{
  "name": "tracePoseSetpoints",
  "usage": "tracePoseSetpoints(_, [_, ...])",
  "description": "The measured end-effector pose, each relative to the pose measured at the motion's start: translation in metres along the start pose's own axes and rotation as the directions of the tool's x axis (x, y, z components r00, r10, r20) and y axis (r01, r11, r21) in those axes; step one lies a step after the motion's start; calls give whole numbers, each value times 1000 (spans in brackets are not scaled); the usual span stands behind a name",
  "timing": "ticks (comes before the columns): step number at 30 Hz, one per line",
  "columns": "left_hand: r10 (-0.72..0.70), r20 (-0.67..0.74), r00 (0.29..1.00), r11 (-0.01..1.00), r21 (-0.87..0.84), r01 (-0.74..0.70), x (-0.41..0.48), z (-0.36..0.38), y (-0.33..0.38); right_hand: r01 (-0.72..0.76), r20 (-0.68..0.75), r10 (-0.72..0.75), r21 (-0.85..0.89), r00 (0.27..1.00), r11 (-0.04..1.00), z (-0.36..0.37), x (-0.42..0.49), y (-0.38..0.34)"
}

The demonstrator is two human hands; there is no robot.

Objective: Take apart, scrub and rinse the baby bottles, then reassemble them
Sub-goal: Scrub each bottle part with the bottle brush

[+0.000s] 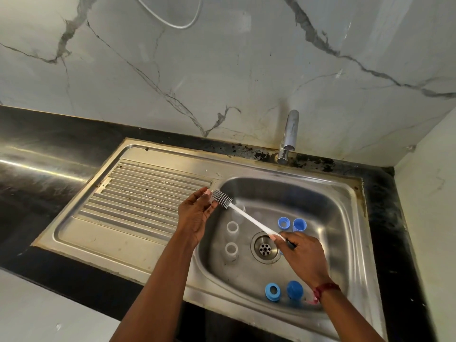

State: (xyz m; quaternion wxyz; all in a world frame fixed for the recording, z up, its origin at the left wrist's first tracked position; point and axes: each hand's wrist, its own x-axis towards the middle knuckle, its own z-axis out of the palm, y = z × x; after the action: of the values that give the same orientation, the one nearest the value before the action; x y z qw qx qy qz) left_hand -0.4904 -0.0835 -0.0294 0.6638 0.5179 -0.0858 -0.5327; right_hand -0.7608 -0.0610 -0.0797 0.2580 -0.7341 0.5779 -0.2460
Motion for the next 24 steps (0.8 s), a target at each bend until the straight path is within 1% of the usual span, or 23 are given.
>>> tracePoseSetpoints(2, [3,-10,1000,1000,6,-3,1,-1,-2,1,-8,-1,-28,1000,1000,0,0,0])
tracePoseSetpoints(5, [30,30,999,1000,-6,-30,0,1,-8,-11,-39,9,-49,999,999,2,4,-2])
tracePoseSetpoints(7, [48,52,997,998,44,-51,-2,4,-10,-2,-85,-5,-78,996,997,4,7,-4])
tracePoseSetpoints(9, [73,48,996,991,106,-78,-2,7,-8,13,-91,-25,-132,995,991,5,10,-5])
tracePoseSetpoints(11, [113,-6,994,984,138,-111,-2,9,-5,24,-75,-38,-187,996,982,4,11,-5])
tracePoseSetpoints(14, [163,-151,975,984,90,-151,1,6,-2,47,-58,-62,-230,996,972,1,10,-9])
tracePoseSetpoints(15, [174,-179,968,982,105,-158,2,4,-3,54,-51,-68,-232,996,971,0,8,-10])
tracePoseSetpoints(18, [168,-172,971,970,205,-132,4,1,-7,52,-27,-59,-225,998,973,-2,4,-13])
tracePoseSetpoints(21, [159,-186,970,961,252,-109,3,0,-10,54,-29,-62,-228,998,972,-3,1,-13])
tracePoseSetpoints(23, [208,-143,968,912,386,-139,4,-4,-16,60,-31,-71,-253,997,966,-4,0,-14])
tracePoseSetpoints(24, [249,-100,963,855,490,-170,5,-7,-19,65,-39,-78,-270,996,961,-5,0,-16])
